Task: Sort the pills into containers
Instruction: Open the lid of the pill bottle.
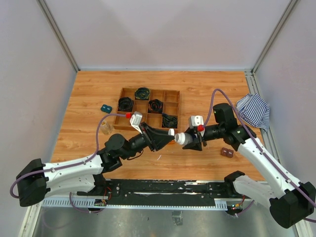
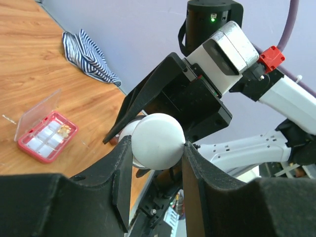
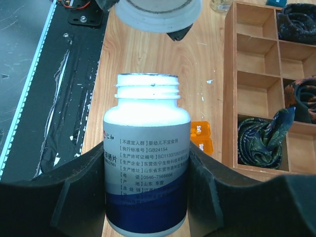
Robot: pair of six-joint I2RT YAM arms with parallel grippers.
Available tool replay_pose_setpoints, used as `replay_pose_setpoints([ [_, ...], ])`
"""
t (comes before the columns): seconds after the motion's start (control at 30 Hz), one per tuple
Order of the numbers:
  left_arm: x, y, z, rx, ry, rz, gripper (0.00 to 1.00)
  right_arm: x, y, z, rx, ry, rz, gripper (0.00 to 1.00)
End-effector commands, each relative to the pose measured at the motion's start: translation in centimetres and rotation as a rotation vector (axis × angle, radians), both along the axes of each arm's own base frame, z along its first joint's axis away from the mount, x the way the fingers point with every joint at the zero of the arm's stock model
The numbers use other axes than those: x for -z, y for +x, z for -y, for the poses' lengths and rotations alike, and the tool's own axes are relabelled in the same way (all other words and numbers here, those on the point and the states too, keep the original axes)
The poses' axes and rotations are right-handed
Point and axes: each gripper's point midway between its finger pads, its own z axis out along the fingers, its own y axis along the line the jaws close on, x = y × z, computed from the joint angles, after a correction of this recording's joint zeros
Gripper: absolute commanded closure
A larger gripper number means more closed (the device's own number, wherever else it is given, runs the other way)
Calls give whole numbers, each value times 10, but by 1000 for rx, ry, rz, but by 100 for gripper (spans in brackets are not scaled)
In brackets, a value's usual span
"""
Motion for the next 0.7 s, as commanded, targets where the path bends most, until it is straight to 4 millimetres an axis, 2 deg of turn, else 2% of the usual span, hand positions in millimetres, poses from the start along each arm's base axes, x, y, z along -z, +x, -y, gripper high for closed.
replay_pose_setpoints([
  [0.0, -11, 9, 0, -39, -70, -95, 100, -1, 5, 4, 29, -2, -15, 99],
  [0.13, -2, 14, 9, -40, -23, -159, 100, 0, 5, 4, 28, -5, -19, 99],
  [0.2, 6, 21, 4, -91, 15, -164, 100, -1, 5, 4, 31, -4, -17, 100],
  [0.27, 24, 31, -8, -178, 86, -179, 100, -3, 5, 5, 32, 0, -15, 99],
  [0.37, 76, 45, -34, -325, 279, -263, 100, -6, 5, 6, 39, 7, -7, 99],
  [0.5, 158, 45, -78, -475, 581, -395, 100, -6, 6, 6, 41, 11, -14, 99],
  [0.57, 189, 43, -93, -486, 684, -434, 98, -5, 7, 5, 41, 9, -22, 99],
  [0.67, 222, 43, -111, -517, 787, -483, 96, -5, 8, 6, 49, 8, -15, 100],
])
